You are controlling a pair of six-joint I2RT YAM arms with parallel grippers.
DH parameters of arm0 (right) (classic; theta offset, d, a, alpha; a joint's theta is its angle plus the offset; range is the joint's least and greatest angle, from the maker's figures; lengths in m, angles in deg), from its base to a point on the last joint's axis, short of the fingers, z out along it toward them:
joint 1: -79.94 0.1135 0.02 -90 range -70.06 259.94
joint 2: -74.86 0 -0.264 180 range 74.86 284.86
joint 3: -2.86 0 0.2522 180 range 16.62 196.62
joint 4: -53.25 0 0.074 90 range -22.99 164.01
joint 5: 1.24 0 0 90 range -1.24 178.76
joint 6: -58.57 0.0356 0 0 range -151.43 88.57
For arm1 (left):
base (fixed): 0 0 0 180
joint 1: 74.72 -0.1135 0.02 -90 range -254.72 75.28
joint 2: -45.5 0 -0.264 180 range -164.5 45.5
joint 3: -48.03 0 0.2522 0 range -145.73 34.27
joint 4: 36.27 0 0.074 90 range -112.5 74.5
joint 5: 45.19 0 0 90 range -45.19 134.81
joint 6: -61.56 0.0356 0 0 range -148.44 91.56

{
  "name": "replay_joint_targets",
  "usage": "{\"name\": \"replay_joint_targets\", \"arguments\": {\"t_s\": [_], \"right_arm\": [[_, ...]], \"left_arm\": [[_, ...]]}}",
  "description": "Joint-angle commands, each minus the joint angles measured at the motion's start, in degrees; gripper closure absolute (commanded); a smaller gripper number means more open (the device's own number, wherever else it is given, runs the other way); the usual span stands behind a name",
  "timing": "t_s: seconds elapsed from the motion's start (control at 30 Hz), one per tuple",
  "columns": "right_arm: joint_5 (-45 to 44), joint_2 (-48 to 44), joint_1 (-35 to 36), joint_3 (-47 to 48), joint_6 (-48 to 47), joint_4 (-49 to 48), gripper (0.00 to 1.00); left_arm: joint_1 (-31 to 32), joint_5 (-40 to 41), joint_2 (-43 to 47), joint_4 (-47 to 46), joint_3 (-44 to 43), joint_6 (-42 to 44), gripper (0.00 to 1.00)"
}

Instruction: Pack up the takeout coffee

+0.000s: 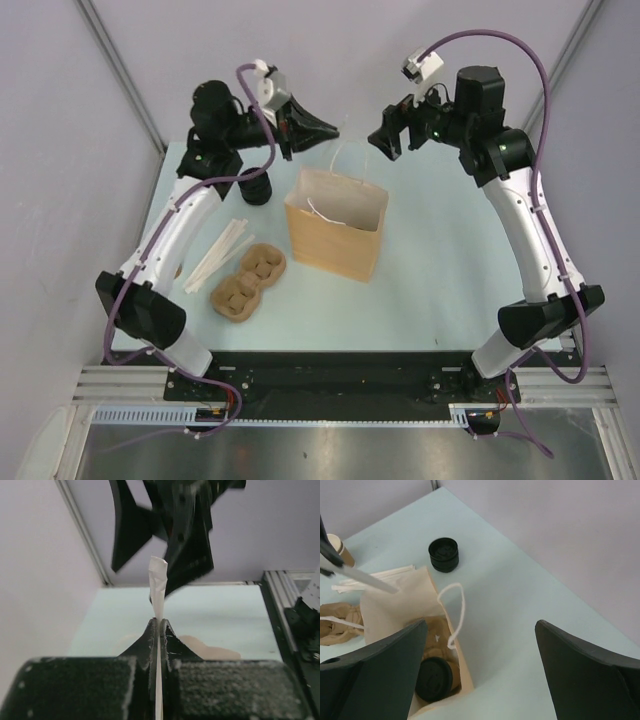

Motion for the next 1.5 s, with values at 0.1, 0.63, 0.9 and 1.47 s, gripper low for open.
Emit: {"name": "replay_joint_targets", "arguments": {"t_s": [0.1,0.63,0.9,1.47], "right_arm": [[0.50,-4.51,-4.29,-5.21,3.76,-0.86,0.06],[1.74,-4.24,-5.97,-6.53,3.59,-0.69,0.07],[1.74,-4.77,-6.23,-7.50,3.50,-0.69,0.08],[5.78,-2.05,-5.44,-8.55,-4.14,5.45,0.14]], "left_arm": [[3.44,-0.43,0.47,-0.56,9.79,4.12,1.00],[3.53,3.00,-2.08,10.96,17.70,18.02,1.00],[3.97,4.05,-2.43,17.98,17.97,26.01,0.95],[2.48,9.94,-0.68,16.08,9.27,18.57,0.43]]}}
